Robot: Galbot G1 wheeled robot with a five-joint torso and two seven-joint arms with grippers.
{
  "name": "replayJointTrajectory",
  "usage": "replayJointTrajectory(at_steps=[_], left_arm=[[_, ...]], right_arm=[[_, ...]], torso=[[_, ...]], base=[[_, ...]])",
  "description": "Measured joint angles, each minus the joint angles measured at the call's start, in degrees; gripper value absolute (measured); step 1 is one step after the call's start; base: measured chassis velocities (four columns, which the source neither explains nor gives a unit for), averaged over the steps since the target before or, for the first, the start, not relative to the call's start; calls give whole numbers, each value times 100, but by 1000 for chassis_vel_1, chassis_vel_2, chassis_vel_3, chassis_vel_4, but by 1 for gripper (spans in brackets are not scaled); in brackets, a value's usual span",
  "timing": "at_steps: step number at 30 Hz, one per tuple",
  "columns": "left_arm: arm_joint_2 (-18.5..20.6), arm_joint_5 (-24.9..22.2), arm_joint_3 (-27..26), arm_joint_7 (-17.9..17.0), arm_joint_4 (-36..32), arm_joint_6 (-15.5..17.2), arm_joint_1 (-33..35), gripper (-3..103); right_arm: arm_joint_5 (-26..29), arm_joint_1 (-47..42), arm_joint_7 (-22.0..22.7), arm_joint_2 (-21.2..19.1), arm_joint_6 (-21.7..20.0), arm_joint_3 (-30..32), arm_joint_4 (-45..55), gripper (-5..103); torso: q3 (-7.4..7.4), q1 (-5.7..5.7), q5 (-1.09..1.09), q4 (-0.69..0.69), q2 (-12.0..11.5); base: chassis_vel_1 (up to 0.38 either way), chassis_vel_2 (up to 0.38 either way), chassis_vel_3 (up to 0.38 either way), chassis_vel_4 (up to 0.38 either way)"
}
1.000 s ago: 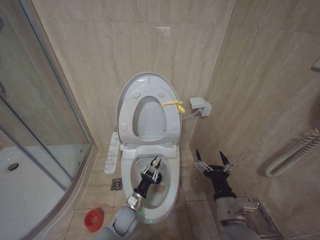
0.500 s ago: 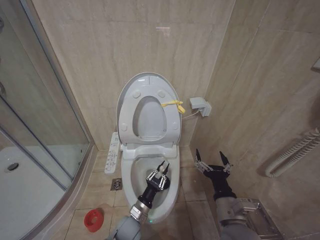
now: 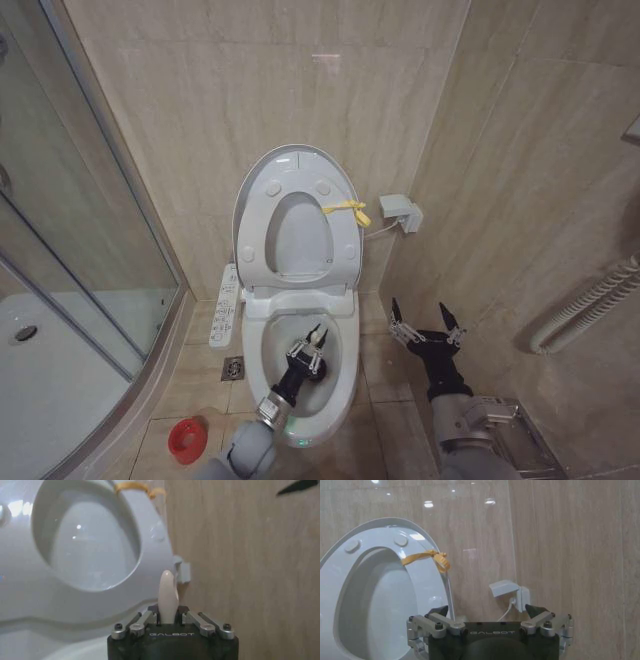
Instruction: Open the toilet lid, clean the toilet bowl with a toilet brush, close the toilet lid, and flush.
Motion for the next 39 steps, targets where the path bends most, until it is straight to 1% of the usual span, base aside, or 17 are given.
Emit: replayJointTrajectory(at_steps=[4,10,14,16,20,21,25,28,32,33,36,39], left_arm=[[-29,10,-24,0,116,-15,-86,23],[-49,18,135,-4,-429,-27,3,23],[-52,104,284,-13,-651,-48,127,23],[-62,115,302,-12,-634,-66,139,23],[-76,123,258,12,-253,-141,78,23],[-76,123,258,12,-253,-141,78,23],[-55,27,86,64,260,-179,-86,23],[-40,7,11,57,341,-183,-127,23],[-34,-4,10,54,-30,-181,-75,23],[-34,-4,10,54,-30,-181,-75,23],[-68,61,130,36,-370,-180,37,23],[-71,104,232,35,-554,-176,146,23]], right_arm=[[0,0,-1,0,0,0,0,100],[0,0,-1,0,0,0,0,100],[0,0,0,0,0,0,0,100],[0,0,0,0,0,0,0,100],[0,0,0,0,0,0,0,100],[0,0,0,0,0,0,0,100],[0,0,-1,0,0,0,0,100],[0,0,0,0,0,0,0,100],[0,0,0,0,0,0,0,100],[0,0,0,0,0,0,0,100],[0,0,0,0,0,0,0,100],[0,0,0,0,0,0,0,100]], torso=[[0,1,0,0,0],[0,1,0,-1,0],[0,0,1,0,0],[0,0,1,1,0],[0,0,1,0,0],[0,0,1,0,0],[0,0,0,-1,0],[0,0,0,0,0],[0,0,0,-1,0],[0,0,0,-1,0],[0,0,0,-1,0],[0,0,0,0,0]], base=[[0,0,0,0],[0,0,0,0],[0,0,0,0],[0,0,0,0],[0,0,0,0],[0,0,0,0],[0,0,0,0],[0,0,0,0],[0,0,0,0],[0,0,0,0],[0,0,0,0],[0,0,0,0]])
